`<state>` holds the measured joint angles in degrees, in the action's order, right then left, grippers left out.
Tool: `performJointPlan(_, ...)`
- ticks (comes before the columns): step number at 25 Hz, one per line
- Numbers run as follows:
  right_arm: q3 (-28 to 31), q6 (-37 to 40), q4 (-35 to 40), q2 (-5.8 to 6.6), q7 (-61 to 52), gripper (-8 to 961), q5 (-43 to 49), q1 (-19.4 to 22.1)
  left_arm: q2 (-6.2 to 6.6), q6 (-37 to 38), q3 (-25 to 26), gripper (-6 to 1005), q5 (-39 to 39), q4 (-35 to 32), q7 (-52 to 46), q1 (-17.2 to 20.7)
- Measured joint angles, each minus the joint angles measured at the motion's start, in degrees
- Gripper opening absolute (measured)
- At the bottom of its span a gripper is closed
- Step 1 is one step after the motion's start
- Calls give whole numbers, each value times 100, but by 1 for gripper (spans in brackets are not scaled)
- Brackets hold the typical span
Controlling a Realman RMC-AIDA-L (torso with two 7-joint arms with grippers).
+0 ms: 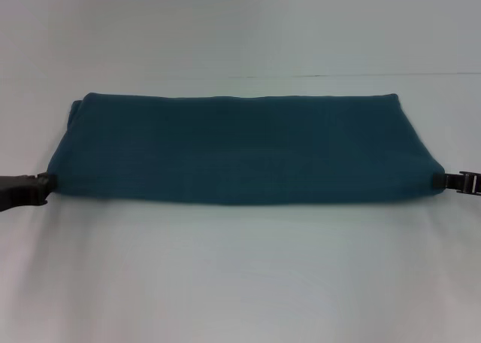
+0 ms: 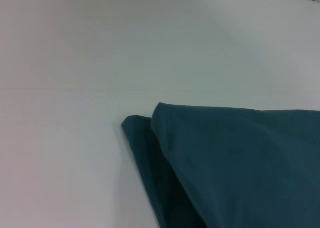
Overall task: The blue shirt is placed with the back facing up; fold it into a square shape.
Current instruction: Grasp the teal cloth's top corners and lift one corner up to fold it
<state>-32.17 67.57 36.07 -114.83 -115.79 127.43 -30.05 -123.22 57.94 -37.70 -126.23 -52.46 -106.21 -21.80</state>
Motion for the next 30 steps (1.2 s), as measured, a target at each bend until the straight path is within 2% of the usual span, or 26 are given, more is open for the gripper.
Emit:
performJointPlan(4, 70, 178, 13, 17, -1, 55, 1, 22, 5, 226, -1, 2, 1, -69, -8, 14)
performJointPlan(9, 311, 582, 90, 92, 0, 62, 0, 77, 32, 733, 251, 155, 5, -353, -112, 98)
performJointPlan(13, 730, 812, 322, 107, 0, 220, -4, 165, 17, 1071, 641, 282, 32, -650, -384, 162)
performJointPlan(18, 1144, 1153, 602, 115, 100, 460, -147, 278, 43, 1387, 918, 508, 25, -737, -855, 214)
performJointPlan(25, 1086, 1746, 611, 112, 527, 754, -777, 181, 58, 1982, 1192, 646, 10, -678, -1679, 255)
performJointPlan(30, 764, 1700, 593, 105, 539, 860, -777, -55, 55, 2025, 1171, 728, 7, -420, -1941, 272)
